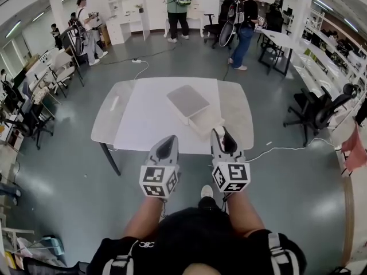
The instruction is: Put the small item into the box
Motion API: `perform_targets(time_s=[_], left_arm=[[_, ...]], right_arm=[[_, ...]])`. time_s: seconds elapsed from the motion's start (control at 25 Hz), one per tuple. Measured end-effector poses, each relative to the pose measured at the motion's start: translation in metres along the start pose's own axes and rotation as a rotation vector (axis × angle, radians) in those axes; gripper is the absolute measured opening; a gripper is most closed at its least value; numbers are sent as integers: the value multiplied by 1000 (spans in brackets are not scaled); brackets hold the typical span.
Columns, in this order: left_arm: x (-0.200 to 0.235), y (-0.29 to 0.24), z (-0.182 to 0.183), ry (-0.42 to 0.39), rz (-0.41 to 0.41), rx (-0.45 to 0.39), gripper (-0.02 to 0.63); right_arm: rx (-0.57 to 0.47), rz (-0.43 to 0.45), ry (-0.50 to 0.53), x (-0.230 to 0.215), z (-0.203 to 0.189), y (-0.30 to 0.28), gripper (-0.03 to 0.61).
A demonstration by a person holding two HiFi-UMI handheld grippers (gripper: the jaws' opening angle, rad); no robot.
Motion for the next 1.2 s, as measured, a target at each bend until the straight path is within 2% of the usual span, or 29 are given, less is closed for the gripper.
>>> perform_targets(time_s=[0.2,0.72,1.0,1.2], left_arm=[[7,-68,1,26,-12,34,5],[-3,-250,11,45,-12,72,5],[13,-300,12,53,13,99,5],[36,-321,11,52,3,125,5]], right_arm=[[22,8,26,-33,-3,-58,126],[76,54,-12,-155,-20,-174,126],[126,75,-26,-182,-33,-223,126],[147,69,-22,-180,-41,-249,126]])
Point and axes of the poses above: the fingertips, and each gripper's own axes: y backward along the fingers, x to its left, z out of its top, the point moved 6 cm from there along y, backward along the fingers, and after that the axes turned 1 degree about x, right-handed, at the moved point
